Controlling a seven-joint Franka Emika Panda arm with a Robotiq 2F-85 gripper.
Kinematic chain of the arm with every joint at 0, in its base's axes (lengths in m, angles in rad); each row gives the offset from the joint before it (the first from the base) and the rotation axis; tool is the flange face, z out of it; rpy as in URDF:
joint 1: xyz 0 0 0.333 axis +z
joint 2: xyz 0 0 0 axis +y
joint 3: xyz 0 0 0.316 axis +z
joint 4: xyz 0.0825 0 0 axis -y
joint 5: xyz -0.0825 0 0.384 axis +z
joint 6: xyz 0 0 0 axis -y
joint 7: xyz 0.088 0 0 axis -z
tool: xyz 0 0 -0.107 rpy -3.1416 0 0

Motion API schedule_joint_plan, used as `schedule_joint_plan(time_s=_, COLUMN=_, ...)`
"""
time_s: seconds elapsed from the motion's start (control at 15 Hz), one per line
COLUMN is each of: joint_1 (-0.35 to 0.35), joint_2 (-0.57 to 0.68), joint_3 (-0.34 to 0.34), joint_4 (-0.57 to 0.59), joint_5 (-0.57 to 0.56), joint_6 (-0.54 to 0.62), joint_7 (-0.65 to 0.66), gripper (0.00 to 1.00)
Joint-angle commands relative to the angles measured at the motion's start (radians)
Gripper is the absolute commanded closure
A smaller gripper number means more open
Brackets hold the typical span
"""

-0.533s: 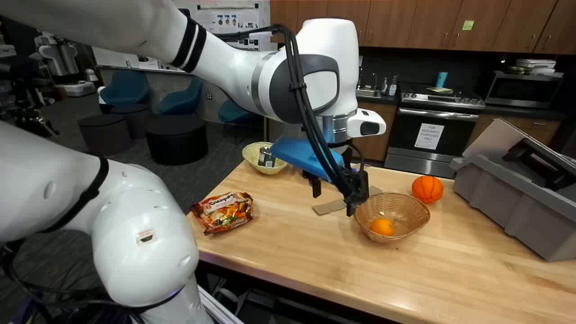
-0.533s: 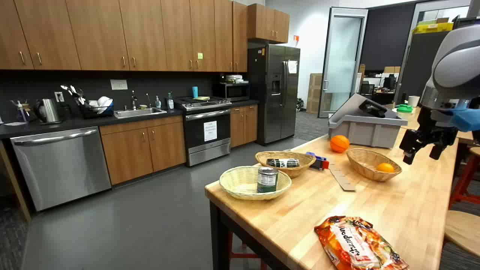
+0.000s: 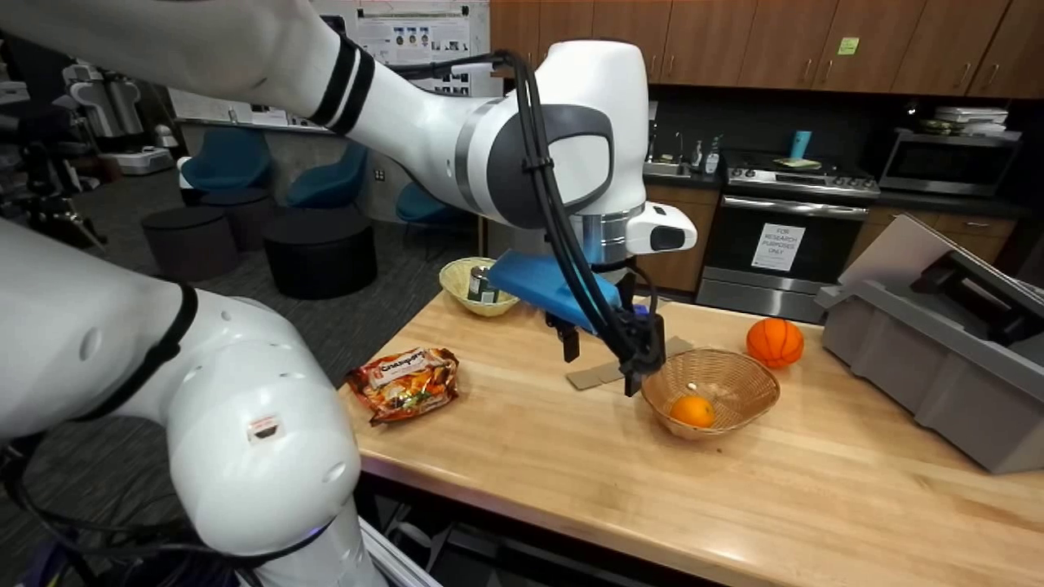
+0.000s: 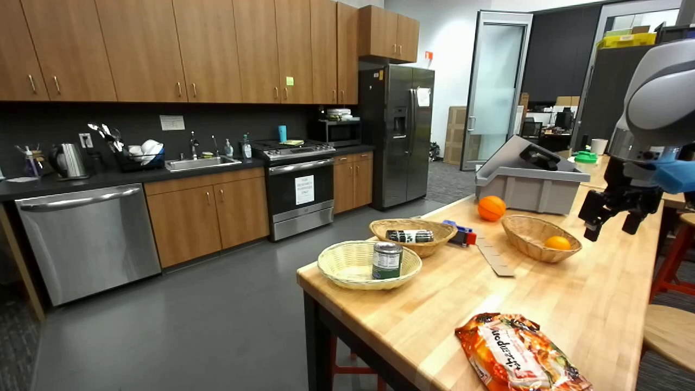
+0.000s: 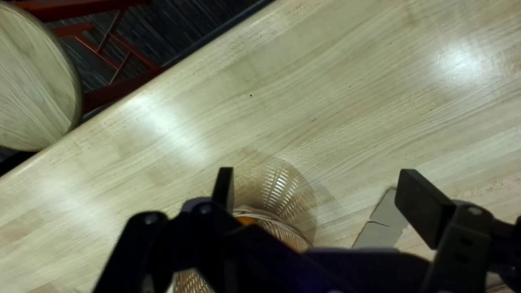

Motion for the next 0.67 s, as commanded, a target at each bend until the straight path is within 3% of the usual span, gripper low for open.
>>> schedule_joint_plan(time_s=0.0, joint_1=-0.004, joint_2=0.000, joint_3=0.004, joint_4=0.002, joint_5=0.004, joint_6=-0.002, joint_7=-0.003, gripper=0.00)
schedule_joint_plan(time_s=0.6, joint_1=-0.004, joint_2=0.000, joint_3=0.004, joint_4=0.002, joint_5=0.004, joint_6=-0.002, joint_7=-0.003, gripper=0.00)
